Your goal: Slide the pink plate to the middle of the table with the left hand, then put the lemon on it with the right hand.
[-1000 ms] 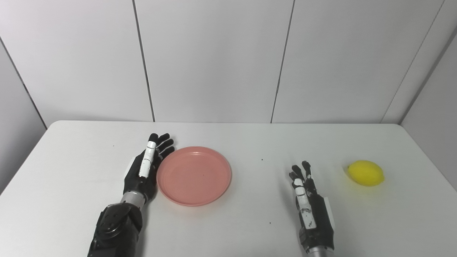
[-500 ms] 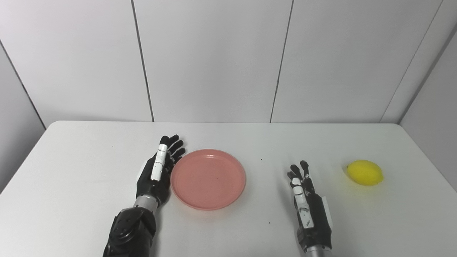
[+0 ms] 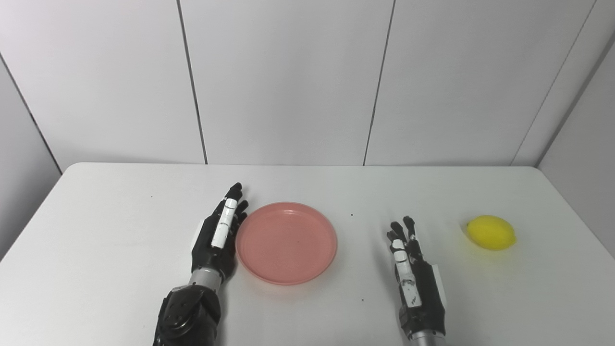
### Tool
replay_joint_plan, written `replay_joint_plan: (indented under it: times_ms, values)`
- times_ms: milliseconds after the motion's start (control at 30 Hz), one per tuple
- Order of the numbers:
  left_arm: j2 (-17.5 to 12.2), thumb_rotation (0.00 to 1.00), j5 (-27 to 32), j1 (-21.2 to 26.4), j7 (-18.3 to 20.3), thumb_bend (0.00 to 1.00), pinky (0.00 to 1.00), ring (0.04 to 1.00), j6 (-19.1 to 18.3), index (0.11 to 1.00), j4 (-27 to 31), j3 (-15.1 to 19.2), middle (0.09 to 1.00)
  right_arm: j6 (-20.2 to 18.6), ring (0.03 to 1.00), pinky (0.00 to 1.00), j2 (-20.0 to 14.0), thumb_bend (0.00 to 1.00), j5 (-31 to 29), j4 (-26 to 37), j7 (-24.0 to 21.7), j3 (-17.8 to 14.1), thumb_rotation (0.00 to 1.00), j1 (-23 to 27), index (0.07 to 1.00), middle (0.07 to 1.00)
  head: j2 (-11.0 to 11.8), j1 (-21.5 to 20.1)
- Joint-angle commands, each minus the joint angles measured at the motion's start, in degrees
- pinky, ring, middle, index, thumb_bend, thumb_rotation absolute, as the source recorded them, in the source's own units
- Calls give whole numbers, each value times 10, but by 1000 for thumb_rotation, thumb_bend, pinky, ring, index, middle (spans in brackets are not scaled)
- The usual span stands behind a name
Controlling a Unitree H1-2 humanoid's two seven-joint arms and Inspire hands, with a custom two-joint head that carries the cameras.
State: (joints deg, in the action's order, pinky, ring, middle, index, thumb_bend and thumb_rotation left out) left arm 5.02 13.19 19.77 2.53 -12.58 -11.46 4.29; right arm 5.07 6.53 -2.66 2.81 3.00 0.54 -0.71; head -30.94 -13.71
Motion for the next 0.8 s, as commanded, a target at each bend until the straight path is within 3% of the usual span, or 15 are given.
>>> replay_joint_plan:
  times_ms: [0,767]
  values:
    - [7,694,-4,-17,-10,736,1000,976,-26,885,-14,-3,987,5,946,1000,8,652,3,-24,1,4,790,-16,1000,942,-1,-1]
    - [-6,711,-6,-18,3,725,1000,975,-33,908,-8,-18,995,6,947,1000,17,661,15,-30,6,6,799,-11,994,932,-3,-25]
